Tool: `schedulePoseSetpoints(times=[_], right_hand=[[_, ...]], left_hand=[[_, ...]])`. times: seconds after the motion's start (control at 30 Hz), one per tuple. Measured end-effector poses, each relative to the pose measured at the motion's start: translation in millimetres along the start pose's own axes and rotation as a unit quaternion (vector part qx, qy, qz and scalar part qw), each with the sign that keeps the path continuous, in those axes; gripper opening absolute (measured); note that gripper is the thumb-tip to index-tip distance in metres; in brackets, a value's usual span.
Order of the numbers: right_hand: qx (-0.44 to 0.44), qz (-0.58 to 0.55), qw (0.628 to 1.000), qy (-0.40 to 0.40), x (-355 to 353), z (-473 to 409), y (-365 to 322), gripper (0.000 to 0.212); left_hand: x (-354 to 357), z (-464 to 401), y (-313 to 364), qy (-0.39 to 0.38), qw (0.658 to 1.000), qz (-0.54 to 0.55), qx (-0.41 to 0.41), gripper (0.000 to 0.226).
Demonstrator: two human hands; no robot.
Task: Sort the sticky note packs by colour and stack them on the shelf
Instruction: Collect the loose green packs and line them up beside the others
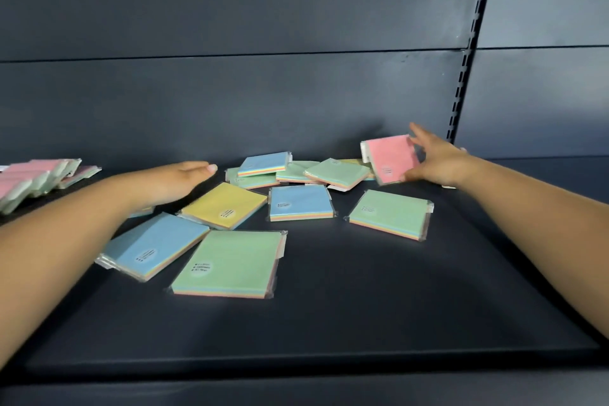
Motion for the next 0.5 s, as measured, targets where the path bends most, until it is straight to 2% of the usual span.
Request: schedulePoseSetpoints(times=[0.07, 0.13, 0.2, 0.3, 0.37, 0.5], right_hand=[[-0.038, -0.108, 0.993, -0.016, 4.7, 6.8, -11.4, 0.101], [-0.042, -0.168, 0.985, -0.007, 10.2, 13.2, -24.7, 0.096], [0.004, -0.157, 0.988, -0.006, 14.9, 14.6, -34.0, 0.086], [0.084, -0.017, 0.994, -0.065, 24.0, 14.1, -38.5, 0.047], [0.098, 0.008, 0.992, -0.085, 25.2, 14.9, -39.1, 0.045], [0.097, -0.099, 0.990, -0.024, 14.4, 16.3, -34.1, 0.045]], left_hand=[[4.6, 13.0, 16.2, -0.010, 1.000, -0.025, -0.016, 0.055], [10.3, 21.1, 30.4, -0.009, 0.999, -0.035, -0.026, 0.054], [11.0, 25.6, 33.9, 0.004, 0.999, -0.046, -0.029, 0.055], [5.6, 30.5, 33.3, 0.029, 0.997, -0.069, -0.032, 0.053], [4.6, 32.7, 30.8, 0.034, 0.997, -0.059, -0.030, 0.052], [-2.5, 39.2, 26.8, 0.061, 0.998, 0.008, -0.004, 0.045]])
Point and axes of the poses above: each hand's wrist, its own z-axis away from the middle knuckle, its own x-axis out of the palm, y = z × x, the point moved 2 cm from there along -z, towards the middle knuckle, and after that the axes turned 5 degrees about x, right-handed, at the moved point
